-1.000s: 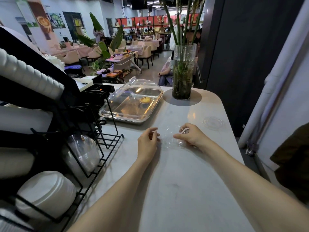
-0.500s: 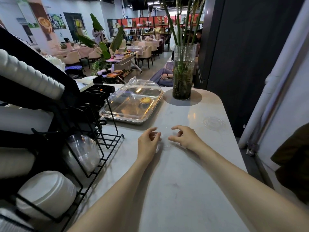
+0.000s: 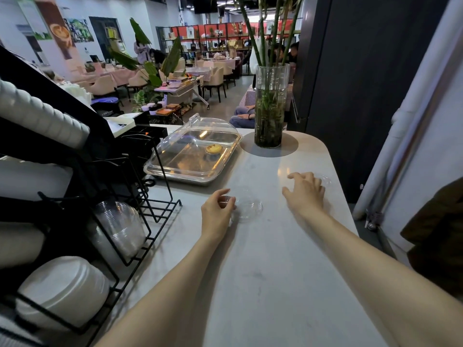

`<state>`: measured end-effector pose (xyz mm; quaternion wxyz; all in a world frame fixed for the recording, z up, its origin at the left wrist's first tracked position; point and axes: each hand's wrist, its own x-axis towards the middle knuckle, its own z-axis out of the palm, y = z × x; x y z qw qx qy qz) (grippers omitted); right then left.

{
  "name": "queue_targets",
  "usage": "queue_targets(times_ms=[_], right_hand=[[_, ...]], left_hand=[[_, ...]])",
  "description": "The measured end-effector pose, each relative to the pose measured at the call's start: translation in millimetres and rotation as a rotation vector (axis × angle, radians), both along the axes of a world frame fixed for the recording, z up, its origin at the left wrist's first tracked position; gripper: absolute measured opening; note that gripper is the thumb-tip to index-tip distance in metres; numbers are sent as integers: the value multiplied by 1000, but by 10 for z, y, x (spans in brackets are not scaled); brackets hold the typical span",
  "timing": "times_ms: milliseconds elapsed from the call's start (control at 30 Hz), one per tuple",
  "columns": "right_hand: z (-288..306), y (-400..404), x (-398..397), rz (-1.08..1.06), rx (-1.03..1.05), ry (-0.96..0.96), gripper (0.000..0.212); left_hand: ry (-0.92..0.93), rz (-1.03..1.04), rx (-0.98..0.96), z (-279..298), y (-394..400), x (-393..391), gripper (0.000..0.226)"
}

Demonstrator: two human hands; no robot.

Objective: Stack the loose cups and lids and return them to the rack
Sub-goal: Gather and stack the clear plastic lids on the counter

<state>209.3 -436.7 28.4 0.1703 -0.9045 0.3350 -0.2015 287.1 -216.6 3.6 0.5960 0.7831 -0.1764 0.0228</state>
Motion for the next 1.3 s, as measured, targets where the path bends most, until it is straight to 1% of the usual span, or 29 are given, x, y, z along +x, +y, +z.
queue_targets(times_ms=[133, 233, 333, 467, 600, 767, 867, 1000, 1067, 1100, 1133, 1233, 1300], right_hand=[[-9, -218, -77, -101, -67, 94, 53], [-23, -353, -115, -133, -9, 157, 61], [-32, -527, -142, -143, 70, 166, 69], [-8, -752, -147, -135, 212, 181, 88], [-8, -815, -95, -123, 242, 198, 98], [-28, -726, -18, -106, 216, 185, 101], [-30, -671, 32, -106, 229, 185, 96], [3, -606, 13, -95, 177, 177, 91], [9, -561, 1, -94, 188, 116, 89], [14, -526, -1, -88, 247, 45, 85], [28, -479, -2, -75, 354, -54, 81], [88, -274, -11, -17, 790, -375, 63], [113, -136, -35, 18, 971, -478, 59]], left_hand=[[-3, -2, 10, 15, -5, -8, 30], [1, 1, 10, 22, 2, -17, 30], [0, 3, 14, 28, 1, -25, 30], [11, 2, 8, 34, -13, -28, 29], [6, 9, 12, 24, -10, -18, 29], [0, 11, 20, 37, -16, -19, 29], [8, 15, 13, 35, -12, -20, 29], [6, 19, 16, 36, -7, -26, 28], [4, 21, 18, 30, -9, -22, 29], [2, 22, 17, 28, -8, -20, 29], [2, 21, 15, 31, -9, -18, 29], [-4, 20, 14, 31, -13, -12, 29], [-5, 17, 15, 32, -9, -21, 28]])
